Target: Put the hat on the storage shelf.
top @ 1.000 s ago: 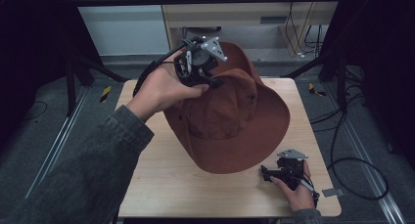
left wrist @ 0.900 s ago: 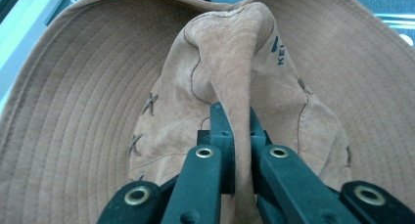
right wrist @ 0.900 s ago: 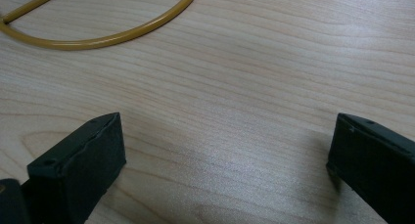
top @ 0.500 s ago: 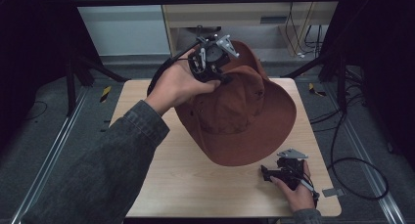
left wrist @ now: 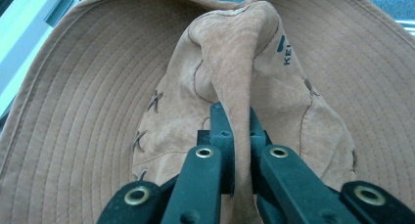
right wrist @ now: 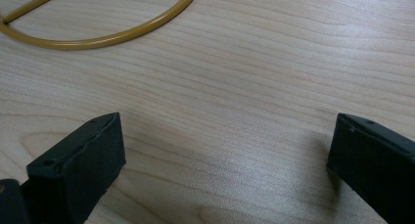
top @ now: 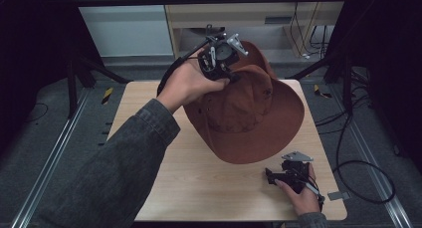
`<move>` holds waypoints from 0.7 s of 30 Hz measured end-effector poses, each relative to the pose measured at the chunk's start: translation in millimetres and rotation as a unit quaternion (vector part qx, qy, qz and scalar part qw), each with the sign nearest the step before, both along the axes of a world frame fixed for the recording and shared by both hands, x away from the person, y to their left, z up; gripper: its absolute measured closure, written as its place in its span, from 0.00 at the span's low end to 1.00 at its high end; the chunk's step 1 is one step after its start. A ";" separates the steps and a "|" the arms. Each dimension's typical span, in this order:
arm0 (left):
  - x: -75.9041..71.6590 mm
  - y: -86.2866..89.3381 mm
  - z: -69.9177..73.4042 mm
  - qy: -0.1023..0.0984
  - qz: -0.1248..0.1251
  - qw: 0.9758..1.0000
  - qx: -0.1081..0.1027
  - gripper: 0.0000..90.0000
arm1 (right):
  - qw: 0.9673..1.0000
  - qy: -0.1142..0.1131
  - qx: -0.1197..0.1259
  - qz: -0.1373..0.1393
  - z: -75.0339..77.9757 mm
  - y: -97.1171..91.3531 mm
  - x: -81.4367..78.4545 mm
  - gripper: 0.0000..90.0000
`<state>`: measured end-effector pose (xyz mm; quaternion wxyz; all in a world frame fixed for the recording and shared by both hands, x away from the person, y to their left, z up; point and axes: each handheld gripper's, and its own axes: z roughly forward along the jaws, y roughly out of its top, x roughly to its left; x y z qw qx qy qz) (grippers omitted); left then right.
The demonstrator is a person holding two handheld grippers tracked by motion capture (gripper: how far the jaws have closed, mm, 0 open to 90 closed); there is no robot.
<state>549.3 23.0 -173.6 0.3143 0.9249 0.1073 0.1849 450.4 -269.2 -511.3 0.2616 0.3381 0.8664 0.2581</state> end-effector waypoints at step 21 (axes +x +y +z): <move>11.6 -17.0 -10.8 0.003 0.007 1.000 0.010 0.98 | 1.000 0.001 0.001 0.001 0.0 0.1 0.0 0.01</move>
